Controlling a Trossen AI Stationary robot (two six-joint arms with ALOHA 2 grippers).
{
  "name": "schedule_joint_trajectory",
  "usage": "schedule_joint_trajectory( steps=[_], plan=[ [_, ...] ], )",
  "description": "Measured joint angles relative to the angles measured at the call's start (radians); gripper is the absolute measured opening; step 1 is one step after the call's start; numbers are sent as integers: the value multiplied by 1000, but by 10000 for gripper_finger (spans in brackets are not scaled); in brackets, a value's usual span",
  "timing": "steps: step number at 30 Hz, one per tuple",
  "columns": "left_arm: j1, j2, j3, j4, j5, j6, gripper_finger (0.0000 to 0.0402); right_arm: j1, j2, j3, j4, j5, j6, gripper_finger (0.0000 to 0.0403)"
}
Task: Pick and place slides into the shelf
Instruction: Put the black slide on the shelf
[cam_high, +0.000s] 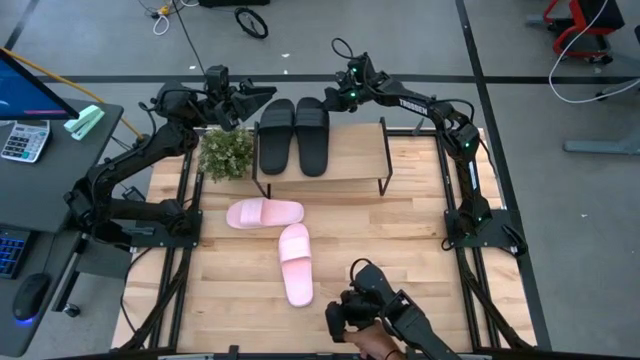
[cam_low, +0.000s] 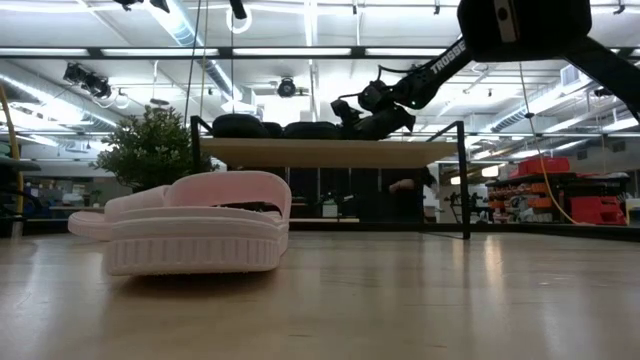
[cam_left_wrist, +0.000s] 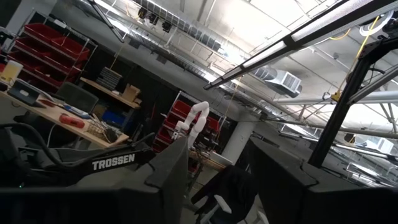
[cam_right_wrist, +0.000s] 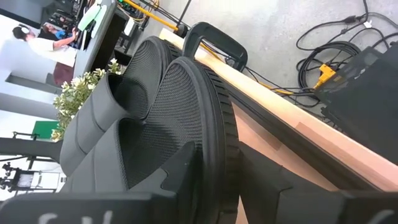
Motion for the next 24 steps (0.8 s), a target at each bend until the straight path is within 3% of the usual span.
schedule_joint_trajectory(
  steps=[24],
  plan=[
    [-1, 2, 0, -1, 0, 0, 172, 6, 0, 0, 9, 45, 29, 129]
  ],
)
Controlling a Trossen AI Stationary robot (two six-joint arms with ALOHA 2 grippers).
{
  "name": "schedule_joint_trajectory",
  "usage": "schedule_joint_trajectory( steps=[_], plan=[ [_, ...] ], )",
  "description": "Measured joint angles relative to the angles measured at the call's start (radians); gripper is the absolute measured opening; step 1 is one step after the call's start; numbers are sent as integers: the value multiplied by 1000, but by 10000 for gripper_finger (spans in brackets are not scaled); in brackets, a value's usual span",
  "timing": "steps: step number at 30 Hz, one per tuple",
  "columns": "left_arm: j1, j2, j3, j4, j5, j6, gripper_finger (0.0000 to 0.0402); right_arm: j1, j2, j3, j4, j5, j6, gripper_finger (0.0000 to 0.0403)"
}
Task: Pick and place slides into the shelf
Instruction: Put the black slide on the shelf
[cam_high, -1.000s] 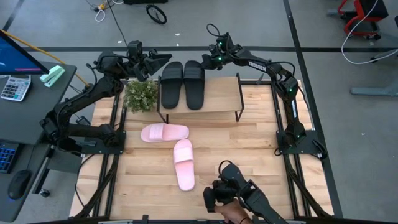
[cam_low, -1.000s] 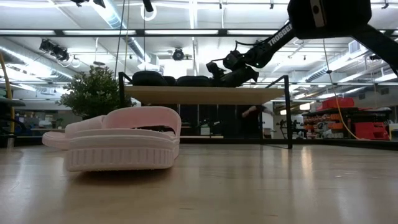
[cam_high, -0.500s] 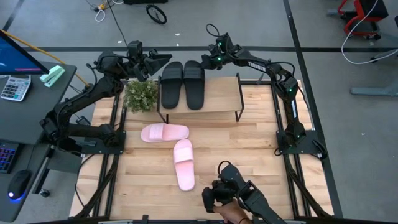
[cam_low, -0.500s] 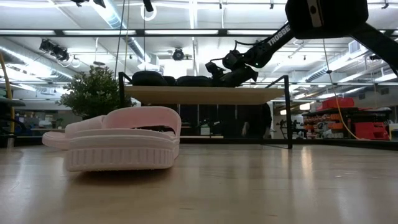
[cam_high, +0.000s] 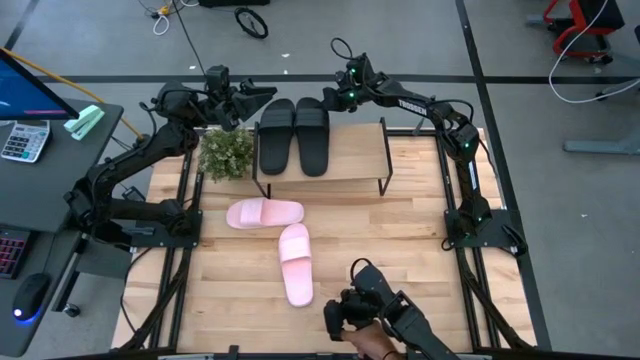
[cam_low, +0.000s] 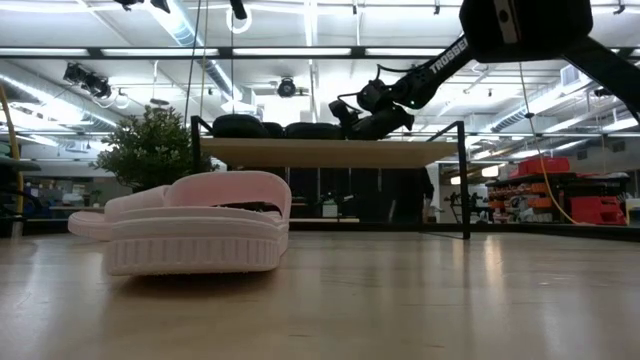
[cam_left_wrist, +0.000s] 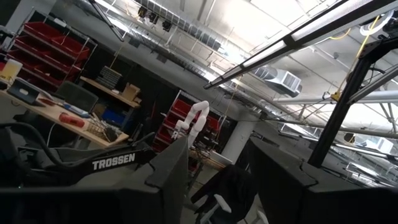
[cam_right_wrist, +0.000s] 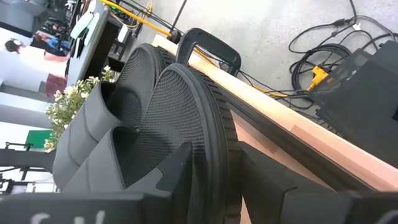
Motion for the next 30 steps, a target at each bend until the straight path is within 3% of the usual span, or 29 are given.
schedule_joint_trajectory(
  steps=[30],
  plan=[
    [0, 0, 0, -3, -1, 18, 172, 16, 0, 0, -1, 43, 35, 129]
  ],
)
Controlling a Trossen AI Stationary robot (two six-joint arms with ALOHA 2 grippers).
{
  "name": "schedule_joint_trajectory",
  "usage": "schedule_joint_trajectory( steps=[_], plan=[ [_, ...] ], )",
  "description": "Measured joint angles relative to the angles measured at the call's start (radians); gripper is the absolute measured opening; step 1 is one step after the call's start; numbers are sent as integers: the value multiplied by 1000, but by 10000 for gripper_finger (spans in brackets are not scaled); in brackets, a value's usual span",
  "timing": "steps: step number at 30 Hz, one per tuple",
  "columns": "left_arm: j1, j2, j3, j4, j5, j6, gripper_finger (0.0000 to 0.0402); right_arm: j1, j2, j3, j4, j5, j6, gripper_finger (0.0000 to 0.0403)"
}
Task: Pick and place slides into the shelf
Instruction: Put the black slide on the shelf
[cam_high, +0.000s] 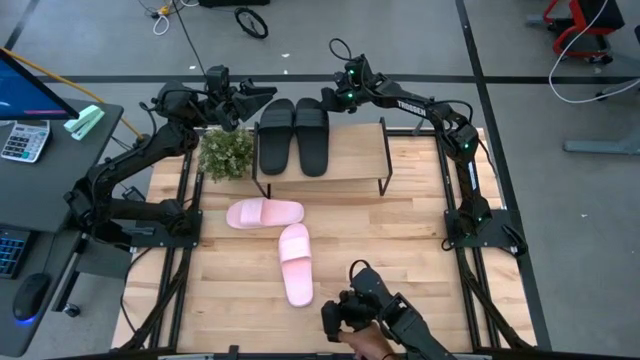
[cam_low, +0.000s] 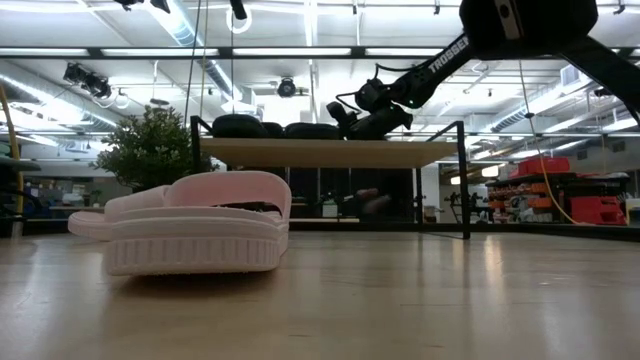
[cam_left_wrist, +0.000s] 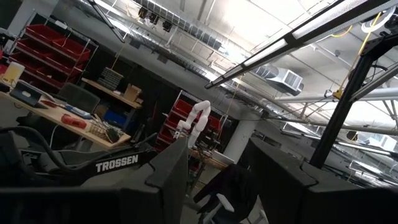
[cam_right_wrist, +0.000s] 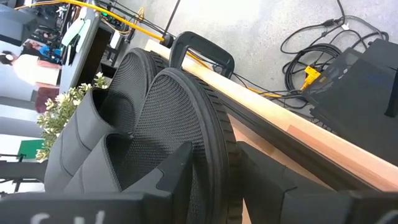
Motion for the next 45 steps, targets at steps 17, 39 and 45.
schedule_joint_trajectory(
  steps=[17, 39, 45],
  plan=[
    [0, 0, 0, 0, 0, 1, 176, 0, 0, 0, -3, -22, 45, 148],
    [0, 0, 0, -3, 0, 1, 174, -3, -4, 5, -10, -48, 53, 243],
    [0, 0, 0, -3, 0, 1, 176, -7, -4, 5, -10, -48, 57, 243]
  ],
)
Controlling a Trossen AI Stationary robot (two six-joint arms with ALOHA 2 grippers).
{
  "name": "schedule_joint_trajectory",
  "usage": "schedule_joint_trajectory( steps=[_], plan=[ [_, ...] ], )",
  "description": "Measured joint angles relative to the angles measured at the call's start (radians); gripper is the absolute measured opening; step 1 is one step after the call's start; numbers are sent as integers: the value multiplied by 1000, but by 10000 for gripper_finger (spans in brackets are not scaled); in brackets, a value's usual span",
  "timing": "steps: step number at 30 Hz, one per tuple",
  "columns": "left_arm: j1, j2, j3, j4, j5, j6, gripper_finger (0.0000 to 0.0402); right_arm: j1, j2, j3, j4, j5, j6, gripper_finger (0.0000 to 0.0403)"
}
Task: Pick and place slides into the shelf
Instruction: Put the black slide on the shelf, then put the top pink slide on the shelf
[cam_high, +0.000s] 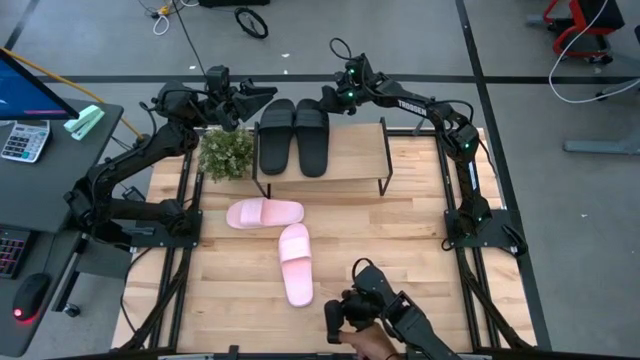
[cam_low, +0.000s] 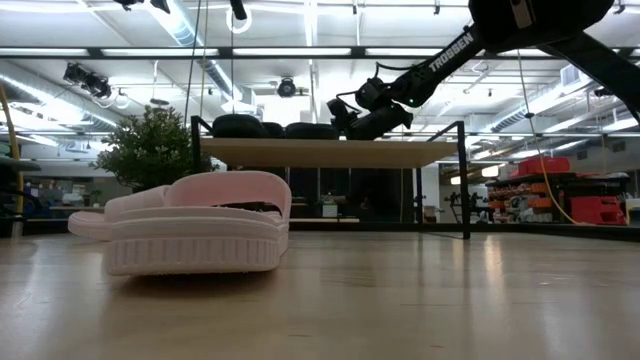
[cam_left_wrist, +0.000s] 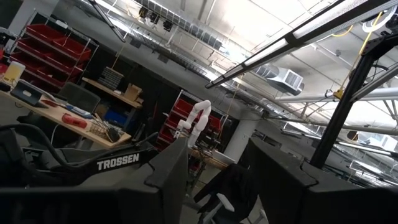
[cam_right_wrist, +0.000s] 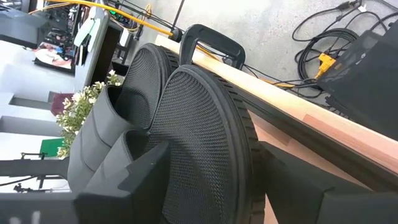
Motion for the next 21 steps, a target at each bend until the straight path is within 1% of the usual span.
schedule_joint_trajectory(
  steps=[8, 14, 18, 21],
  plan=[
    [0, 0, 0, 0, 0, 0, 174, -25, -10, 0, -3, -23, 16, 248],
    [1, 0, 0, 0, 0, 7, 176, -58, -55, 0, -17, -34, 2, 249],
    [1, 0, 0, -6, 0, 20, 173, -85, -105, 0, -98, -33, -63, 249],
    [1, 0, 0, -30, 0, 43, 173, -100, -158, 0, -208, -24, -147, 249]
  ],
)
